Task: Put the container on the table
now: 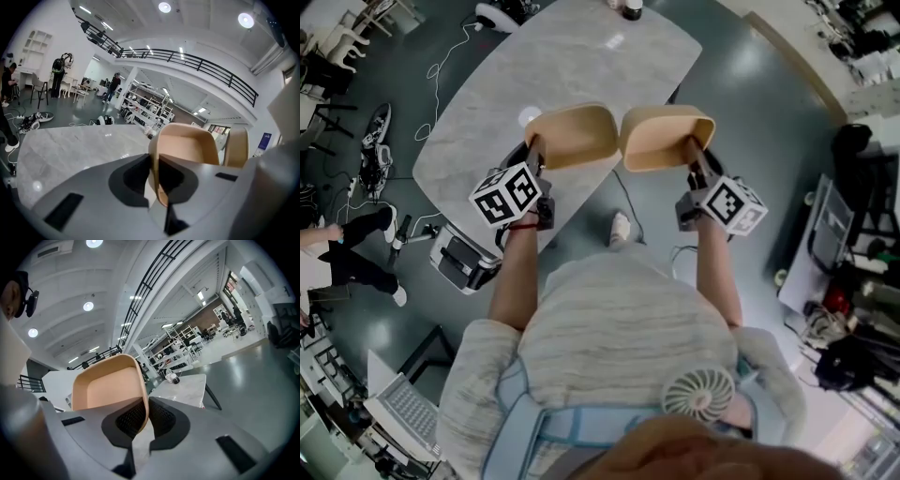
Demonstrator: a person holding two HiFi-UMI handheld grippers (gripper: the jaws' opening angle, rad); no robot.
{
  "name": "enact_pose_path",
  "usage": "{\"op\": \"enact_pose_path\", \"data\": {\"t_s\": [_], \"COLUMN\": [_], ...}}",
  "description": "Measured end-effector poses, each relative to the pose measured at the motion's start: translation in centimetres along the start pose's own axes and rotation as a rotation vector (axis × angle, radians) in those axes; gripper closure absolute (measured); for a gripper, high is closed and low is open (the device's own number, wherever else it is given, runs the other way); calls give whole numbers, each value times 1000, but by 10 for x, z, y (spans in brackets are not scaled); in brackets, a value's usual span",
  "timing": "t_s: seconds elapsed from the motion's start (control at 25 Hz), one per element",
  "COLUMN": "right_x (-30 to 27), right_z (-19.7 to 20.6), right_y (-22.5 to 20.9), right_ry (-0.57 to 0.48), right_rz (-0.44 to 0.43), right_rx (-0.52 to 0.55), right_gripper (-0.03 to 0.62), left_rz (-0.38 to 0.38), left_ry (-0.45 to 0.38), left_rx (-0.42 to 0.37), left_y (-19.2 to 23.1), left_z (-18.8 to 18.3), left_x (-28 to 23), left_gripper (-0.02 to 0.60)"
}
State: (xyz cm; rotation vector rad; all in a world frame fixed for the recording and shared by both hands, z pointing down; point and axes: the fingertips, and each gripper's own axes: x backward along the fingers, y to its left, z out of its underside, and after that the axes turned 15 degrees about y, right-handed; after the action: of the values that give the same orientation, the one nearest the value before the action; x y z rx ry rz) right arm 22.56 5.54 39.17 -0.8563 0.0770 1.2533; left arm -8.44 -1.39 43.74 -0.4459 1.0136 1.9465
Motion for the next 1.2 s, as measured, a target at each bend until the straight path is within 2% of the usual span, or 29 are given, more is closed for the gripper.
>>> {"op": "enact_pose_path", "data": {"t_s": [0.32, 0.6, 0.92, 1.2], "right_x": [-38, -68, -105, -139], "right_z": [-41, -66, -88, -107], "right_y": [-21, -21, -11, -11], "right_ry": [34, 54, 66, 71], "right_rz": [-60, -94, -101, -95], "right_rx": [48, 82, 109, 122], "right_gripper": [574, 574, 574, 574], "left_rz": [-49, -69, -86, -100], "left_ry": [-41, -45, -38, -9], "left_rx": [34, 20, 0, 10], "left_y": [-4, 0, 21, 42], "left_z": [-26, -50, -83, -90], "left_x": [-22, -40, -52, -68], "left_gripper": [549, 551, 551, 549]}}
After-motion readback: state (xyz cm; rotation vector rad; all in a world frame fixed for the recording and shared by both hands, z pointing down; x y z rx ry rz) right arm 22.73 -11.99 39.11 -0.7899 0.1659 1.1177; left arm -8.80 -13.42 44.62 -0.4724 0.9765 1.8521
